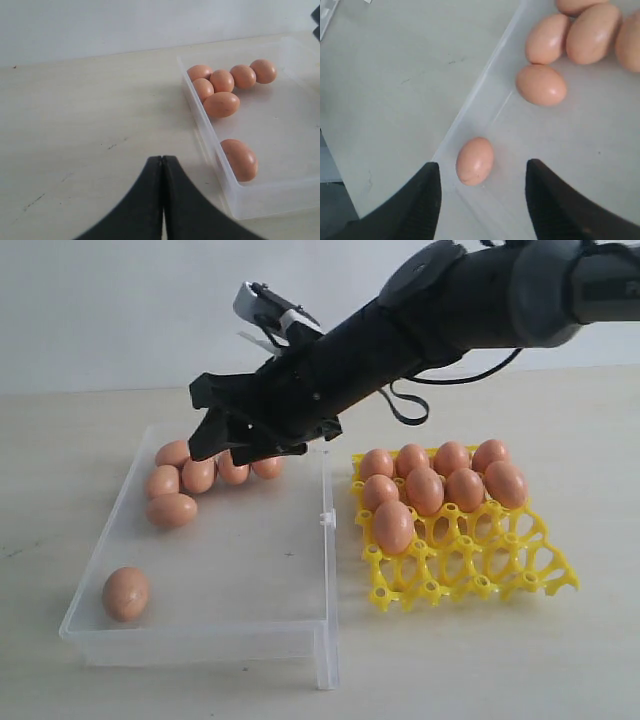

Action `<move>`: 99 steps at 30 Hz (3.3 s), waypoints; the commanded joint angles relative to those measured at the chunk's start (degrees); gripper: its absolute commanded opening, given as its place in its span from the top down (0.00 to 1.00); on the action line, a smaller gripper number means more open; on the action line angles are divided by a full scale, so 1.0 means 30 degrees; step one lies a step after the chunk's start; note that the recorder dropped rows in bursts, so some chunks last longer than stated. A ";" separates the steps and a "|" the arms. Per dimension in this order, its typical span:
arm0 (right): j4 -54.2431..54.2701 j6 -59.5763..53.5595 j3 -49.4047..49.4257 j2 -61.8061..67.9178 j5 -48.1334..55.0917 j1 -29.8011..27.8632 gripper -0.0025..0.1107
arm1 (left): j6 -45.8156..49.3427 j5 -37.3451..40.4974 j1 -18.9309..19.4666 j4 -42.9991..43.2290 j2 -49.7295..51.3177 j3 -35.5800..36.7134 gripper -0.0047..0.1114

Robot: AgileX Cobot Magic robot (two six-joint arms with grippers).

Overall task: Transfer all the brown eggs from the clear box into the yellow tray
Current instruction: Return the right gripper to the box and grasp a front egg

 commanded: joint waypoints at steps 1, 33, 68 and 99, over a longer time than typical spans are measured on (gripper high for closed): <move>-0.0811 0.0352 -0.2203 0.1902 0.0012 0.1148 0.54 | 0.0008 -0.0185 -0.0083 -0.0054 -0.0107 -0.0077 0.96; -0.6810 0.7936 -1.0953 0.8974 0.3058 0.3885 0.56 | 0.0008 -0.0185 -0.0083 -0.0054 -0.0107 -0.0077 0.96; -0.4469 0.7989 -1.0953 1.0112 0.5026 0.4015 0.49 | 0.0008 -0.0185 -0.0083 -0.0054 -0.0107 -0.0077 0.96; -0.9387 0.3921 -0.0219 0.1108 -0.8263 0.3958 0.98 | 0.0008 -0.0185 -0.0083 -0.0054 -0.0107 -0.0077 0.96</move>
